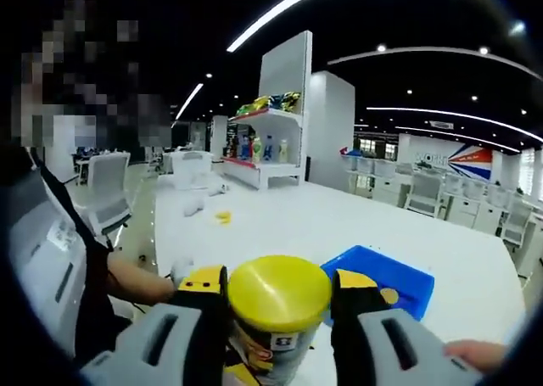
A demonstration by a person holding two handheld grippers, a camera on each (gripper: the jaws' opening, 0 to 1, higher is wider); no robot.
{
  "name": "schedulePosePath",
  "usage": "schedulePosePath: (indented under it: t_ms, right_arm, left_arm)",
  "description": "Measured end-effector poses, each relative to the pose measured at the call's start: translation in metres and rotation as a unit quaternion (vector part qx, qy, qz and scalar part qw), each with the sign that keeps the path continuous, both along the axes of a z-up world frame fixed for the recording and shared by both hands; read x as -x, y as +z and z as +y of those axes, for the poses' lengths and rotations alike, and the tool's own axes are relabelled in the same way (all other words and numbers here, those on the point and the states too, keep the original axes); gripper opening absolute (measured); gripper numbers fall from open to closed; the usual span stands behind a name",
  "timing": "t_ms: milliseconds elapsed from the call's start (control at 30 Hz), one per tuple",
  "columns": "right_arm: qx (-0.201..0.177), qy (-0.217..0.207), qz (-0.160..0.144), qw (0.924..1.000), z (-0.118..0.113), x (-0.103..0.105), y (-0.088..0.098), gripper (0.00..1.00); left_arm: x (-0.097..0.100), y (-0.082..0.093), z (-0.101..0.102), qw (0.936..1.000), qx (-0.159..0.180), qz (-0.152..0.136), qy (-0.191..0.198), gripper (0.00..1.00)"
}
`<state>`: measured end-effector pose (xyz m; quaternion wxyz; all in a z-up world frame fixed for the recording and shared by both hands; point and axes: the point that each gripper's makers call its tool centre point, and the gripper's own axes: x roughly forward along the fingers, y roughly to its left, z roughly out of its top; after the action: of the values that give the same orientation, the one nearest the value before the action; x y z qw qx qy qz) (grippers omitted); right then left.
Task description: Open the lid of the chip container on the table, take out the chips, place them into the box in front of the container, and close the lid
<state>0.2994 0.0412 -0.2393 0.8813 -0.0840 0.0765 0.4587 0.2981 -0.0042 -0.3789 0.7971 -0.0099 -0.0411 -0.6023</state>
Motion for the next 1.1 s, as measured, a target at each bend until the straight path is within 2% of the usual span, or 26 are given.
schedulePosePath:
  t_ms: [133, 500, 633, 733, 933, 1100]
  right_arm:
    - [0.006, 0.001, -0.011, 0.9999, 0.0, 0.001, 0.0, 0.46]
    - [0.011, 0.004, -0.017, 0.9998, -0.001, 0.001, -0.002, 0.47]
    - [0.031, 0.014, -0.048, 0.9983, -0.001, 0.002, -0.005, 0.47]
    - [0.036, 0.016, -0.056, 0.9976, -0.002, 0.003, -0.006, 0.47]
    - [0.057, 0.027, -0.059, 0.9963, -0.005, 0.003, -0.014, 0.48]
    - [0.058, 0.046, -0.057, 0.9956, -0.015, 0.008, -0.013, 0.54]
  left_arm:
    - [0.0, 0.0, 0.0, 1.0, 0.0, 0.0, 0.0, 0.53]
    - [0.0, 0.0, 0.0, 1.0, 0.0, 0.0, 0.0, 0.53]
    - [0.0, -0.001, 0.0, 1.0, 0.0, 0.0, 0.0, 0.53]
    - [0.0, -0.001, 0.0, 1.0, 0.0, 0.0, 0.0, 0.53]
    - [0.0, -0.001, 0.0, 1.0, -0.001, -0.001, 0.0, 0.53]
    - [0.0, -0.001, 0.0, 1.0, -0.001, -0.001, 0.0, 0.53]
